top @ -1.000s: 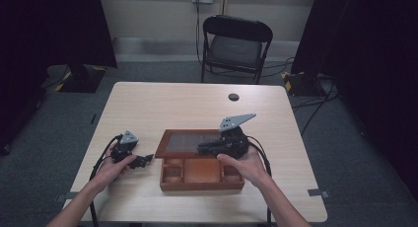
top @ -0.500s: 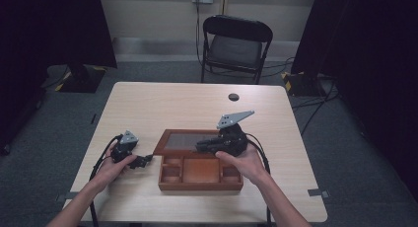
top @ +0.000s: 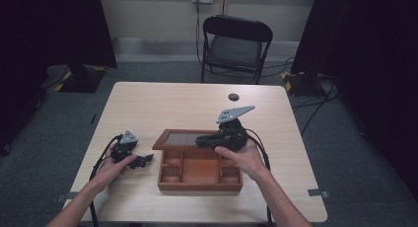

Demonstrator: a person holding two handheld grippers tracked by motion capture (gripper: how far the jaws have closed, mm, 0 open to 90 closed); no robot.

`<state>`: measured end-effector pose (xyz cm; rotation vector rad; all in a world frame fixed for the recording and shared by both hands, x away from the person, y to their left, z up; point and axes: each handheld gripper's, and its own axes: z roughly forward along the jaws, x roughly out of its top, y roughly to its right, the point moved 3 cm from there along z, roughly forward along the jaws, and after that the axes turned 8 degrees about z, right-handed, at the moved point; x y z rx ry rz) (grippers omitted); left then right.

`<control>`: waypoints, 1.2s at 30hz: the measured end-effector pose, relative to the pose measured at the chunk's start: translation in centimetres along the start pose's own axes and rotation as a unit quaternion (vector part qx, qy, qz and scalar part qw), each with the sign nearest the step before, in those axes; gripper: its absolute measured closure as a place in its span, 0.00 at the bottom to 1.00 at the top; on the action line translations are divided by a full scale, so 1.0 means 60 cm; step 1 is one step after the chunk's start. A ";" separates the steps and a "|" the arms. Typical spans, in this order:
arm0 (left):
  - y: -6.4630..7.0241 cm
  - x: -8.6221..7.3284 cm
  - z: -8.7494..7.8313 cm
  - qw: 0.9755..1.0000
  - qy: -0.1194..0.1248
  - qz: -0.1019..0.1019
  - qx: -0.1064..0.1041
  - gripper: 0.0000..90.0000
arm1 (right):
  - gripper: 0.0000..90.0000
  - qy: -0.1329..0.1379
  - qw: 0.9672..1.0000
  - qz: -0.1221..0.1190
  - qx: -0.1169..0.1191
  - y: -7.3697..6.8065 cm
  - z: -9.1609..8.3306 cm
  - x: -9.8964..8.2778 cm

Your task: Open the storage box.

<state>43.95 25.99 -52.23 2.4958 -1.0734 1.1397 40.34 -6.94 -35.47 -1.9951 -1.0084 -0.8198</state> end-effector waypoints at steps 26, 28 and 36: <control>0.000 0.000 0.000 1.000 -0.001 -0.001 -0.003 0.09 | 0.92 0.002 1.000 -0.001 -0.007 0.004 -0.003 0.019; 0.000 0.000 0.000 1.000 -0.001 -0.001 -0.003 0.09 | 0.92 0.002 1.000 -0.001 -0.007 0.004 -0.003 0.021; 0.001 0.000 0.000 1.000 0.000 -0.003 -0.003 0.09 | 0.92 0.008 1.000 -0.002 -0.012 0.005 -0.002 0.025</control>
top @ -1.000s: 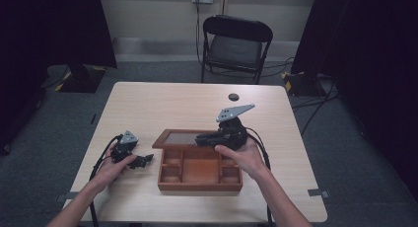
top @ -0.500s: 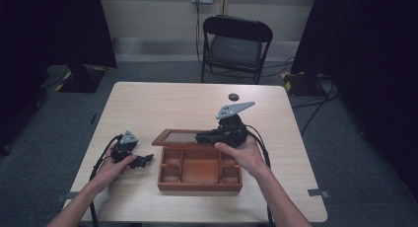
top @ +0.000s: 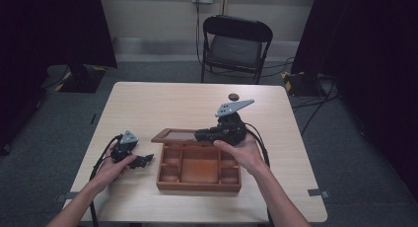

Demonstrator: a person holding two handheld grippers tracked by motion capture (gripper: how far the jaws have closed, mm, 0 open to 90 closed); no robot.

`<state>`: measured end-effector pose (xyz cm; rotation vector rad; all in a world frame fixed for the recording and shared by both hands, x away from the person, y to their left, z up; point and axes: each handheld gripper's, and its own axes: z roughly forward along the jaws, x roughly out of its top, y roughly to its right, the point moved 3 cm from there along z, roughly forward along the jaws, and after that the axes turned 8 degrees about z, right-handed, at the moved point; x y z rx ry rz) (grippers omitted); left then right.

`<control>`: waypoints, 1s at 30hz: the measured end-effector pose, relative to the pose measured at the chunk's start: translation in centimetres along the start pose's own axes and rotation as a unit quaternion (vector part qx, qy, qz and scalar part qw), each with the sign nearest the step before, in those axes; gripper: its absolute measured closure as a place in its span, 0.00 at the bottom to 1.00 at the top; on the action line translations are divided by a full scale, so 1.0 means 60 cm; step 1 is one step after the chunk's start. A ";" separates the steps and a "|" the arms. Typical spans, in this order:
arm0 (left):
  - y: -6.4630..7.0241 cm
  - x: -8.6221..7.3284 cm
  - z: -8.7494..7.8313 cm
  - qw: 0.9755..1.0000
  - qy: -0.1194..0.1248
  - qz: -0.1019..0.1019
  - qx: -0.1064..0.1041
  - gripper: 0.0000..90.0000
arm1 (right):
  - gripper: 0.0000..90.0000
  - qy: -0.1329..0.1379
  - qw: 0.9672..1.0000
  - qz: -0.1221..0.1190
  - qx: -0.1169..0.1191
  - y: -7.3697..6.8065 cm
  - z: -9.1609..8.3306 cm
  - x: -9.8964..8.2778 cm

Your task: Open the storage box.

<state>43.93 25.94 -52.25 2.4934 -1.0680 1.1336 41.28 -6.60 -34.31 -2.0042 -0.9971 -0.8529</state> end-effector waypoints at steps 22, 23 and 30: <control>0.000 0.000 0.000 1.000 -0.001 0.001 0.000 0.09 | 0.92 0.007 1.000 -0.005 -0.008 0.004 -0.004 0.015; 0.000 0.000 0.000 1.000 0.000 0.000 0.000 0.09 | 0.92 0.007 1.000 -0.005 -0.008 0.005 -0.004 0.015; 0.000 0.000 0.000 1.000 0.000 0.000 0.000 0.09 | 0.93 0.003 1.000 -0.003 -0.013 0.005 -0.004 0.021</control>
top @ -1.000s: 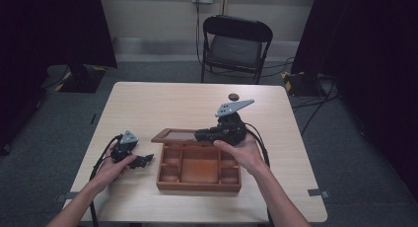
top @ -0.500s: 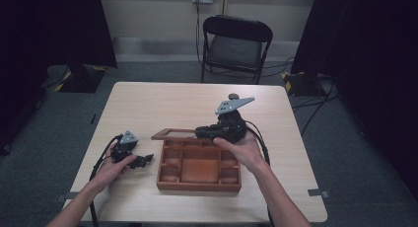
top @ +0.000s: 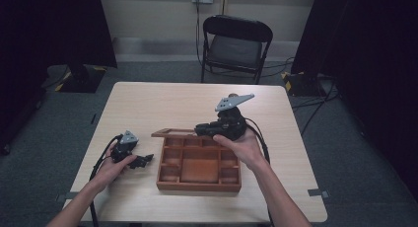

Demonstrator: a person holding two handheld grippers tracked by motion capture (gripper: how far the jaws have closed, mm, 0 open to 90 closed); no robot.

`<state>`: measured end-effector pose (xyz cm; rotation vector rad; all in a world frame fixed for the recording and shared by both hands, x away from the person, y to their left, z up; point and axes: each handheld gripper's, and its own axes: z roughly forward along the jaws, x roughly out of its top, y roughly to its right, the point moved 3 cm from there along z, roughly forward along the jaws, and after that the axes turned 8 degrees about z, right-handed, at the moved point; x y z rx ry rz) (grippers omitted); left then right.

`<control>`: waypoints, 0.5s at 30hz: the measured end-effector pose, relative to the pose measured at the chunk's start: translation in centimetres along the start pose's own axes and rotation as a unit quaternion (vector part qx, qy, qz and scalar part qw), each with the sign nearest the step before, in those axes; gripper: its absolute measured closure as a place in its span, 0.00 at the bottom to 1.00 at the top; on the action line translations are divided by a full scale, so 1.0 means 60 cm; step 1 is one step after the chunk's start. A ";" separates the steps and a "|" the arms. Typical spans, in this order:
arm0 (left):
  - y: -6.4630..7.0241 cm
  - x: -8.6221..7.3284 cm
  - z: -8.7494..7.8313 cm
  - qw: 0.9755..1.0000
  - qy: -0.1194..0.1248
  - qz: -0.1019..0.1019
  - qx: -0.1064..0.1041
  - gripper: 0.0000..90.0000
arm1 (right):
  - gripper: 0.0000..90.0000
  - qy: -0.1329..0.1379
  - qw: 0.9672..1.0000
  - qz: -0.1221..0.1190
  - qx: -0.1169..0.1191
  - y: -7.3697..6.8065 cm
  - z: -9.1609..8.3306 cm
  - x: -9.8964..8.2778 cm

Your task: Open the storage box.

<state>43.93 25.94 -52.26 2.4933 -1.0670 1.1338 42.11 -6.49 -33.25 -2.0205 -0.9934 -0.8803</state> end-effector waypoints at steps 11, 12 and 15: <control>0.000 0.000 0.000 1.000 -0.001 0.001 0.000 0.09 | 0.94 0.007 1.000 -0.001 -0.003 0.001 -0.002 0.006; 0.000 0.000 0.000 1.000 -0.001 0.001 0.000 0.09 | 0.94 0.007 1.000 -0.001 -0.003 0.001 -0.001 0.006; 0.000 0.000 0.000 1.000 0.000 0.000 0.000 0.09 | 0.94 0.007 1.000 0.000 -0.003 0.001 -0.002 0.007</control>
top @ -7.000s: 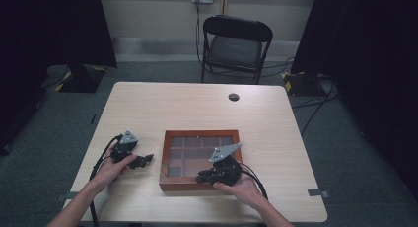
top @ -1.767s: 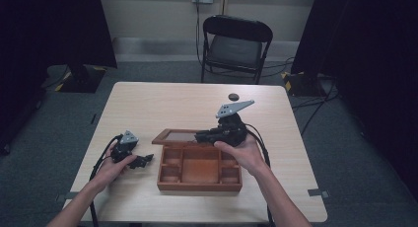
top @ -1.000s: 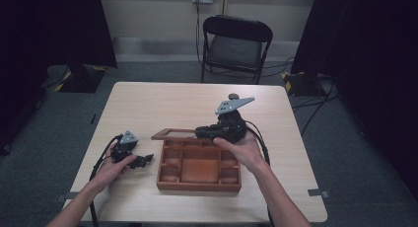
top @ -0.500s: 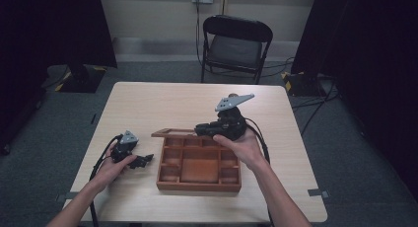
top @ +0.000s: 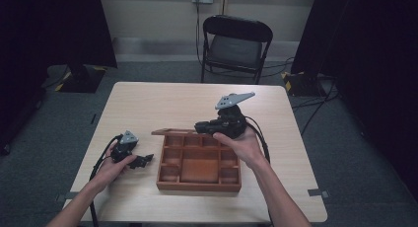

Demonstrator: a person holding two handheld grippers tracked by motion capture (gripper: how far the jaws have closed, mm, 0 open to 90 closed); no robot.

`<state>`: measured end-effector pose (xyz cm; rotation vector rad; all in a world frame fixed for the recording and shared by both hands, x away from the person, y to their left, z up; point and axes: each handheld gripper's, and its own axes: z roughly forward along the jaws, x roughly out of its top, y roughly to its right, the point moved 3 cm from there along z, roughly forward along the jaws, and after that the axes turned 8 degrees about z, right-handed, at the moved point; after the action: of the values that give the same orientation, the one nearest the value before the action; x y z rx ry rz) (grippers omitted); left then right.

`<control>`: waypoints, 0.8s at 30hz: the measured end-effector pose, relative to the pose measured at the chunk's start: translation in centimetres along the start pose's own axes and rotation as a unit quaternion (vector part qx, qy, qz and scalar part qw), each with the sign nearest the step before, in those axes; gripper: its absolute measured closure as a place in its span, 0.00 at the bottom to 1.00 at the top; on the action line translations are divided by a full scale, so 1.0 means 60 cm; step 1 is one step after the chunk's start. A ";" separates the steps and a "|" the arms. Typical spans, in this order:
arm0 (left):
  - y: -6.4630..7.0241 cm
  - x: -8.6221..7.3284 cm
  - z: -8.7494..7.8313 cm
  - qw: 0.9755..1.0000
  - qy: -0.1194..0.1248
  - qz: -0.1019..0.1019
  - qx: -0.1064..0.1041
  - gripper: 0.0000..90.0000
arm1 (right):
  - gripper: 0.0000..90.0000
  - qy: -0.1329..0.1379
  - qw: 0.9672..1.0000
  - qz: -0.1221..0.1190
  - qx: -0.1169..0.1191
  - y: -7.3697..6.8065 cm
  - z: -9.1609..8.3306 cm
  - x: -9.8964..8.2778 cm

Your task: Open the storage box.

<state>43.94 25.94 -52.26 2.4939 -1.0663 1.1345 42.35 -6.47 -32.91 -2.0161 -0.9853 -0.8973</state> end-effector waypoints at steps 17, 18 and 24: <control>0.000 0.000 0.000 1.000 -0.001 0.002 -0.001 0.09 | 0.94 0.004 1.000 0.000 -0.003 0.003 0.000 0.005; 0.000 0.000 0.000 1.000 0.000 0.001 -0.001 0.09 | 0.94 0.004 1.000 0.001 -0.002 0.004 0.000 0.006; 0.000 0.000 0.000 1.000 -0.001 0.002 -0.001 0.09 | 0.94 0.005 1.000 0.001 0.000 0.006 0.000 0.007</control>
<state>43.94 25.97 -52.24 2.4942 -1.0729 1.1313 42.81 -6.51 -32.67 -2.0104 -0.9777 -0.9057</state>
